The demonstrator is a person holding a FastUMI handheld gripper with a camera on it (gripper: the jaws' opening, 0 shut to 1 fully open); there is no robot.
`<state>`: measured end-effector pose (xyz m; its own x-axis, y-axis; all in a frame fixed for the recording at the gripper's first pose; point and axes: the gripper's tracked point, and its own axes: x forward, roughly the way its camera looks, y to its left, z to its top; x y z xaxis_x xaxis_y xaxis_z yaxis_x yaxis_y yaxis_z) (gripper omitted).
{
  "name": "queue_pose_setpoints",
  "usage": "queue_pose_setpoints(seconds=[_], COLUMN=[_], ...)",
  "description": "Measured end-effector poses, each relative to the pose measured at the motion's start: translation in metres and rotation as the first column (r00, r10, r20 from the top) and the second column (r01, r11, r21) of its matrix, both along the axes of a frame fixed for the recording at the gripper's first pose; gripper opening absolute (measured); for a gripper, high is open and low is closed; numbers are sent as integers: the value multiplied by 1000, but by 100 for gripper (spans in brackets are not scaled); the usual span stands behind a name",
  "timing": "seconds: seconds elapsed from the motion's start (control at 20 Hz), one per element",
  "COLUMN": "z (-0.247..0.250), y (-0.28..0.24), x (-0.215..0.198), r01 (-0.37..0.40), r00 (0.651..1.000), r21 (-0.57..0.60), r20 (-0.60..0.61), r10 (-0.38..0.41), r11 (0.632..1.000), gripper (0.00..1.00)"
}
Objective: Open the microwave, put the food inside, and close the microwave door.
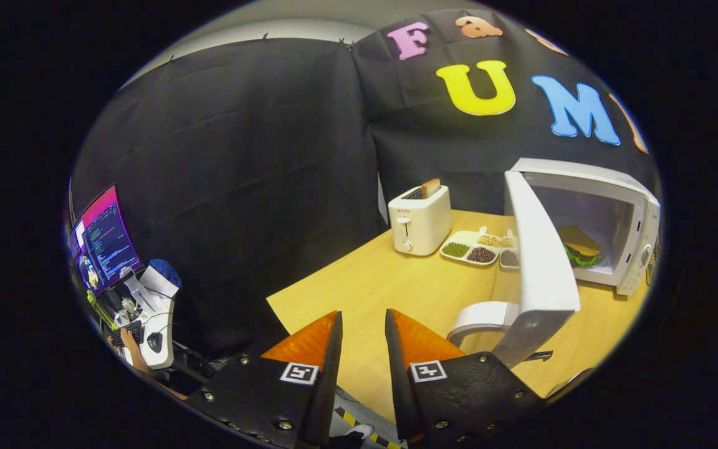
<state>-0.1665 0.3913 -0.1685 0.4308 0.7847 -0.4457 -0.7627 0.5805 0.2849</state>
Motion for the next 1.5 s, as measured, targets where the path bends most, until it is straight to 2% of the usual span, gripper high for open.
queue_pose_setpoints(seconds=[0.05,0.1,0.15,0.2,0.65,0.95,1.5], z=[-8,-10,-12,-21,-20,-14,-9], y=[-9,-22,-29,-21,-63,-111,-202], x=[14,24,23,26,35,61,130], r01=[71,105,106,110,153,245,404], r00=[997,993,993,993,986,967,912], r21=[-46,-64,-75,-82,-105,-109,-129], r20=[35,60,55,54,81,97,129], r10=[-69,-101,-102,-106,-145,-235,-389], r11=[996,992,992,991,983,963,906], gripper=[29,18,7,2,1,1,1])
